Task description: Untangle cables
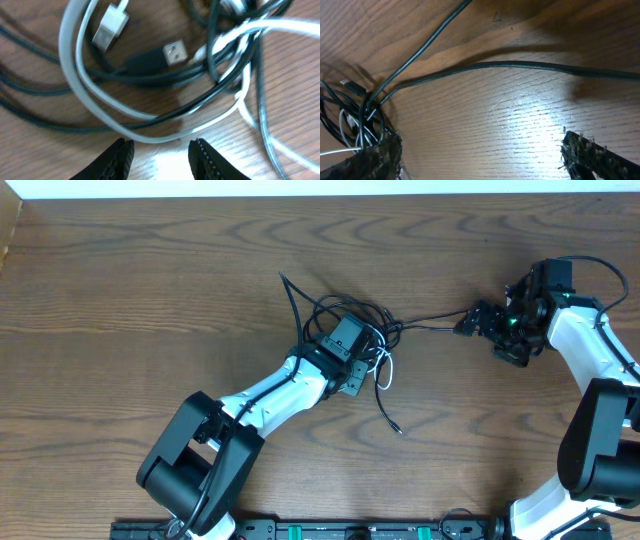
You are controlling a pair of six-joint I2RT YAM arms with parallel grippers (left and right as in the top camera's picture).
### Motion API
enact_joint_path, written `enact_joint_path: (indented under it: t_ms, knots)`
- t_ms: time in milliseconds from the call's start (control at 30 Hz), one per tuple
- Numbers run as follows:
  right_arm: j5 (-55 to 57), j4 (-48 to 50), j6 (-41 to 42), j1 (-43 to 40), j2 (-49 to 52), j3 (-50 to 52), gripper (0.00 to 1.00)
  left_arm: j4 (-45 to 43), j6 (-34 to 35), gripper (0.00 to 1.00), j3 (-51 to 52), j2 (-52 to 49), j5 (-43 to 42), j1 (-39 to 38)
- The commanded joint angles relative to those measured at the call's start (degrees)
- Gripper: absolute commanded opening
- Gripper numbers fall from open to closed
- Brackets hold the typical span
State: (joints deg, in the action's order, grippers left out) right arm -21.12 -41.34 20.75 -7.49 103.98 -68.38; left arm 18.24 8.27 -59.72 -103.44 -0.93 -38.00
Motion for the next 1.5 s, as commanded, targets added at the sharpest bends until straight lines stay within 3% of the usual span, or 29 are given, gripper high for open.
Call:
enact_joint_path:
  t_ms: [0,167,500,633,900,1133,1333,1433,1467]
  knots:
    - [-0.02,-0.04,-0.24,0.2,-0.15,0.2,0.99,2.01,-3.21,0.42,-0.5,-0.74,2.34,-0.07]
    - [-0.02,-0.07,-0.24,0.2,-0.15,0.2,0.99,7.56,-3.58,0.42,-1.95,-0.72,5.6,0.0]
    - [-0.02,-0.04,-0.24,0.2,-0.15,0.2,0.99,20.57,-3.58,0.42,-14.45,-0.72,6.25,-0.02]
    - [-0.02,-0.07,-0.24,0.2,-0.15,0.2,0.99,19.85,-3.8,0.43,-14.01,-1.4,1.31,-0.31]
    - [-0.02,-0.04,-0.24,0.2,-0.15,0.2,0.99,13.81,-3.78,0.44,-13.9,-4.24,1.38,-2.6]
    - [-0.02,-0.04,-0.24,0.2,-0.15,0.2,0.99,8.15,-3.76,0.59,-13.9,-8.28,1.38,-3.82]
    - [-0.02,-0.04,-0.24,0.2,-0.15,0.2,0.99,6.88,-3.76,0.61,-13.9,-12.22,1.38,-3.82]
    - [-0.02,-0.04,-0.24,0.17,-0.15,0.2,0.99,6.95,-3.78,0.56,-13.9,-13.84,1.4,-3.82]
    - [-0.02,-0.04,-0.24,0.2,-0.15,0.2,0.99,7.1,-3.78,0.43,-13.9,-14.14,1.4,-3.82]
